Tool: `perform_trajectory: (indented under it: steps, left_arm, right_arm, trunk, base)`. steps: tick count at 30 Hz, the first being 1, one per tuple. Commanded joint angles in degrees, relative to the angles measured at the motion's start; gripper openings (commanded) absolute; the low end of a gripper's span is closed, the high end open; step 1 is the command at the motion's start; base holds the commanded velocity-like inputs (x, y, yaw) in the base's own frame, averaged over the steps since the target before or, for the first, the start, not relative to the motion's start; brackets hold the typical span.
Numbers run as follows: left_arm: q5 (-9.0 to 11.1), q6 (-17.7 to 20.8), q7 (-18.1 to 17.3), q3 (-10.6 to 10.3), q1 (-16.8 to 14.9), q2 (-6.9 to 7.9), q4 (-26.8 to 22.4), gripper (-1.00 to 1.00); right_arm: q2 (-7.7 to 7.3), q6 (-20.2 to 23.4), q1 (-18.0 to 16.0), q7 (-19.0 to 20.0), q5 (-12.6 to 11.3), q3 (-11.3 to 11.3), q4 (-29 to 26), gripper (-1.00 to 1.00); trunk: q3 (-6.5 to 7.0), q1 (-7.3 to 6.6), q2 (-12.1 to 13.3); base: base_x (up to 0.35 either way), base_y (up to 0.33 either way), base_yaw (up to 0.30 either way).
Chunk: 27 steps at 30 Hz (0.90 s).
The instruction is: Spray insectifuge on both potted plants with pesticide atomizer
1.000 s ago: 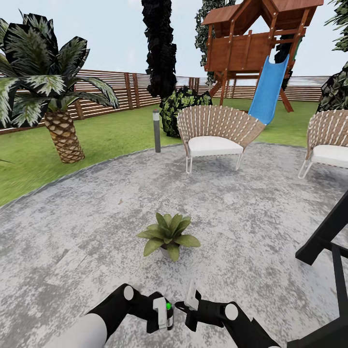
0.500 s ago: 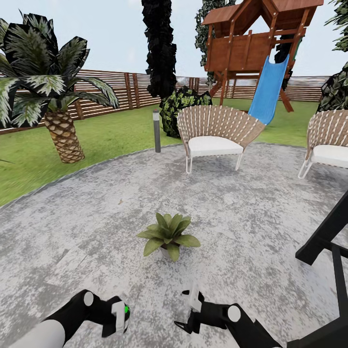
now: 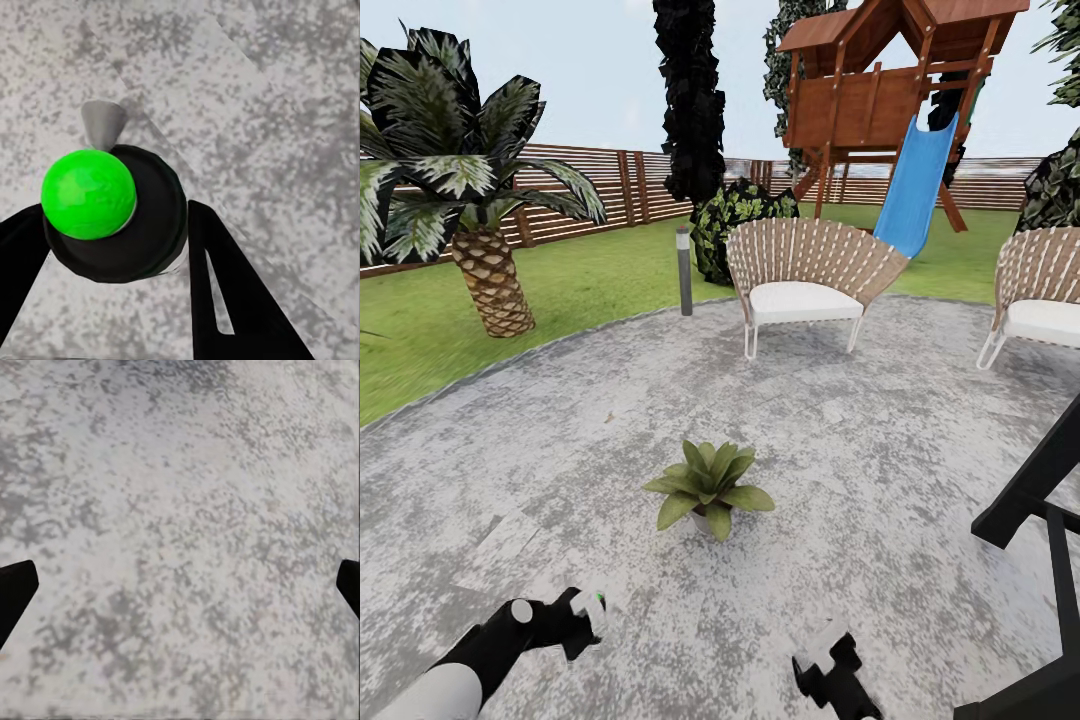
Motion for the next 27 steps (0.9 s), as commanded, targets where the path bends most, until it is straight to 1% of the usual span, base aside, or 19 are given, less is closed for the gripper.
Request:
perform_trajectory:
  steps: [1,2,3,4,5,6,8,11,15,17,19,24,26,27]
  left_arm:
    - [-0.4,-0.3,0.2,2.6,0.0,-0.07,0.0,-1.0]
    - [-0.3,-0.2,0.6,6.0,0.0,-0.09,0.0,-1.0]
    - [-0.2,-0.1,0.7,8.3,-0.1,-0.07,0.0,-1.0]
    - [-0.3,0.2,0.8,11.2,-0.1,-0.11,0.0,-1.0]
    - [-0.4,0.9,0.9,12.4,-0.1,-0.15,0.0,-1.0]
    - [-0.6,3.2,0.8,13.5,-0.1,-0.26,0.0,-1.0]
    - [-0.8,7.5,0.6,14.1,-0.1,-0.4,-0.1,-1.0]
    - [-0.9,15.3,0.7,14.6,-0.5,-1.04,-0.3,-1.0]
    - [-0.8,19.5,0.6,14.7,-1.1,-1.58,-0.7,-1.0]
    - [-0.7,22.8,0.5,14.7,-1.2,-1.67,-0.8,-1.0]
    - [-0.7,24.9,0.4,14.7,-1.2,-1.69,-0.9,-1.0]
    - [-0.6,26.1,0.4,14.7,-1.2,-1.51,-1.0,-1.0]
    - [-0.5,27.0,0.2,14.8,-1.3,-1.68,-1.0,-1.0]
    - [-0.5,28.9,-0.3,14.8,-1.7,-1.98,-1.0,-1.0]
  right_arm:
    - [0.35,0.0,-0.1,-1.8,0.2,-0.7,0.8,1.0]
    - [0.78,0.0,0.0,-2.8,-0.2,-3.4,1.4,1.0]
    - [0.95,0.0,0.0,-3.2,-1.0,-5.8,1.7,1.0]
    - [1.05,0.0,0.0,-3.6,-2.6,-9.6,1.9,1.0]
    - [0.98,0.1,0.0,-3.7,-3.8,-12.0,2.0,1.0]
    - [0.86,0.1,0.0,-3.7,-5.4,-14.9,2.1,1.0]
    - [0.78,0.1,0.0,-3.6,-6.3,-16.7,2.1,1.0]
    - [0.7,0.1,0.1,-3.5,-6.8,-17.7,3.2,1.0]
    - [0.52,0.0,0.2,-3.7,-6.9,-17.9,5.6,1.0]
    - [-0.49,-0.1,0.2,-3.6,-6.9,-18.0,6.7,1.0]
    - [-1.1,-0.2,0.3,-3.6,-6.9,-18.0,7.3,1.0]
    - [-1.56,-0.2,0.4,-3.8,-7.0,-18.0,7.6,1.0]
    - [-1.71,-0.2,0.4,-3.9,-7.0,-18.0,7.6,1.0]
    - [-1.85,-0.2,0.4,-3.9,-7.0,-18.0,7.6,1.0]
  trunk:
    - [-0.05,-0.01,0.0]
    - [-0.05,-0.01,0.0]
    - [-0.05,-0.01,0.0]
    - [-0.05,-0.01,0.0]
    - [-0.05,-0.01,0.0]
    - [-0.05,-0.01,0.0]
    - [-0.05,-0.01,0.0]
    - [-0.05,-0.01,0.0]
    - [-0.05,-0.01,0.0]
    - [-0.05,-0.01,0.0]
    - [-0.05,-0.01,0.0]
    - [-0.05,-0.01,0.0]
    - [-0.05,-0.01,0.0]
    - [-0.05,-0.01,0.0]
  base:
    - [0.0,0.0,0.0]
    - [0.0,0.0,0.0]
    - [0.0,0.0,0.0]
    - [0.0,0.0,0.0]
    - [0.0,0.0,0.0]
    - [0.0,0.0,0.0]
    - [0.0,0.0,0.0]
    - [0.0,0.0,0.0]
    - [0.0,0.0,0.0]
    - [0.0,0.0,0.0]
    - [0.0,0.0,0.0]
    - [0.0,0.0,0.0]
    - [0.0,0.0,0.0]
    - [0.0,0.0,0.0]
